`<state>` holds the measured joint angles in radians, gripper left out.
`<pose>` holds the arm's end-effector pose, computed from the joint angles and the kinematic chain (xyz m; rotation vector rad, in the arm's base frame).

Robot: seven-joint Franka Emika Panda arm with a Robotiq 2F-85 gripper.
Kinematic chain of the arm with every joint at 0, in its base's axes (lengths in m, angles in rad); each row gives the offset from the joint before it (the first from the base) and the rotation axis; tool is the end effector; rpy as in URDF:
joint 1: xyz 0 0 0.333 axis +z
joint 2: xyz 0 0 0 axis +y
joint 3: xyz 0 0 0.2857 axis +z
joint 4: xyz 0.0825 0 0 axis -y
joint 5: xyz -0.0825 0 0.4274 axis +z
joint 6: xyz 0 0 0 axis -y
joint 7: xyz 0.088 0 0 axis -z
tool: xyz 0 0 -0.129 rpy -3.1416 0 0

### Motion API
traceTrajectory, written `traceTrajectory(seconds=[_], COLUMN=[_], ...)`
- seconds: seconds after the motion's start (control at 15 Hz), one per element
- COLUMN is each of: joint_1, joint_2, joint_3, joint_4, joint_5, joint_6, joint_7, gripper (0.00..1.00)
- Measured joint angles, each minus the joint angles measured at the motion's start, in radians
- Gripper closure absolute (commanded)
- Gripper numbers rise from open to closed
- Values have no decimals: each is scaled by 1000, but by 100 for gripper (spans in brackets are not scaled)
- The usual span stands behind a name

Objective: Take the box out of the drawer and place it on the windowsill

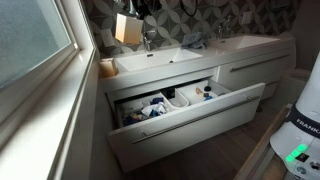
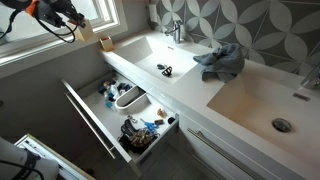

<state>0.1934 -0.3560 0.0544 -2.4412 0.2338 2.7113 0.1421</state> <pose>0.5221 0.1260 0.4373 -2.7604 0.1005 -0.8359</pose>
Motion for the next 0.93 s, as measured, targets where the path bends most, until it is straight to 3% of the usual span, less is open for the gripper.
traceTrajectory(seconds=[0.33, 0.93], joint_1=[-48, -49], joint_2=[106, 105], joint_3=[31, 34], joint_4=[158, 152], joint_5=[-2, -2], joint_6=[-10, -10], joint_7=[136, 133], gripper=[96, 99])
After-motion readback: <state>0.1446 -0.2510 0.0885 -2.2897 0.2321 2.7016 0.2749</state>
